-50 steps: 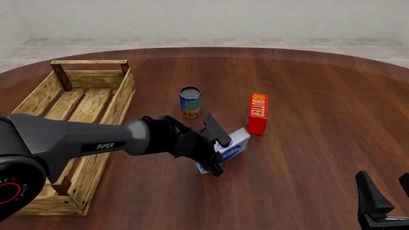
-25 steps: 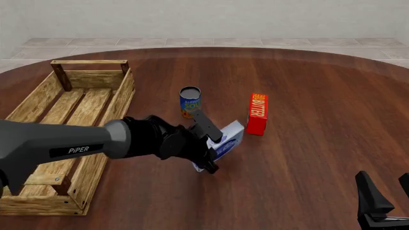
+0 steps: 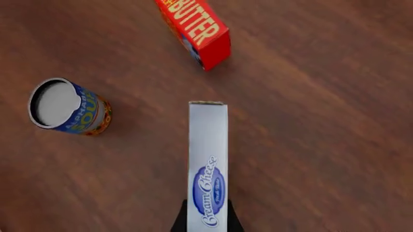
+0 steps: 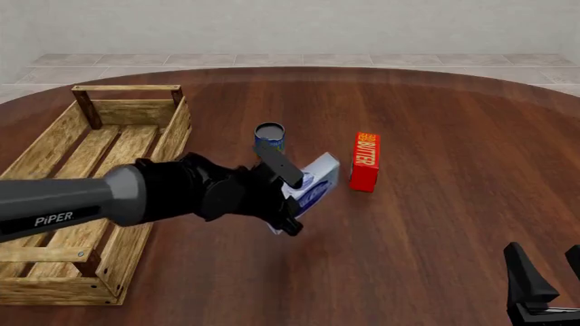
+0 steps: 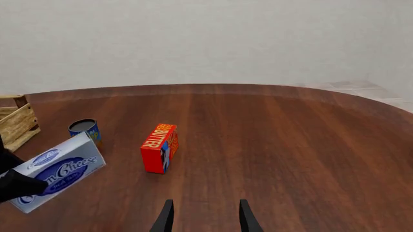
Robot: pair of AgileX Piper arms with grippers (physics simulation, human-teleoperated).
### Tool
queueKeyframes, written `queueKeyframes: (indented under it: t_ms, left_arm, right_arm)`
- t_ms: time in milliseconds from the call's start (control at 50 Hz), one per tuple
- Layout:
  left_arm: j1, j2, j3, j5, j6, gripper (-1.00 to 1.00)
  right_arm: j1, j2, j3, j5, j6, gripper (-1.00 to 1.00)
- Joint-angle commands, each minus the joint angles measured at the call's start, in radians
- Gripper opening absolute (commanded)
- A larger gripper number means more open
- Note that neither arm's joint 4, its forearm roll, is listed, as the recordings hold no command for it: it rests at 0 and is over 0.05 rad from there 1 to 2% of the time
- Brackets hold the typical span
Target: Pick up the cream cheese and put it in the tray.
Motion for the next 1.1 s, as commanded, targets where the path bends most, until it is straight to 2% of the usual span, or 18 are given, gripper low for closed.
queueKeyframes:
  t_ms: [20,220,520,940,980,1100]
  left_arm:
    - [0.013,-0.082,0.013,0.016,-0.006,-1.0]
    - [0.043,-0.122,0.032,0.021,0.002,-1.0]
    - [0.071,-0.225,0.048,0.054,-0.031,-1.0]
    - [0.141,-0.294,0.053,0.099,-0.016,-1.0]
    - [0.145,-0.297,0.056,0.101,0.006,-1.0]
    - [0.156,-0.302,0.02,0.134,0.002,-1.0]
  right_arm:
    - [0.001,0.0,0.0,-0.002,-0.002,1.0]
    - [0.002,0.0,0.0,-0.006,-0.009,1.0]
    - [0.003,0.0,0.0,-0.003,-0.012,1.0]
    - [0.008,0.0,0.0,-0.007,-0.012,1.0]
    - [0.008,0.0,0.0,-0.008,-0.012,1.0]
    - [0.008,0.0,0.0,-0.007,-0.015,1.0]
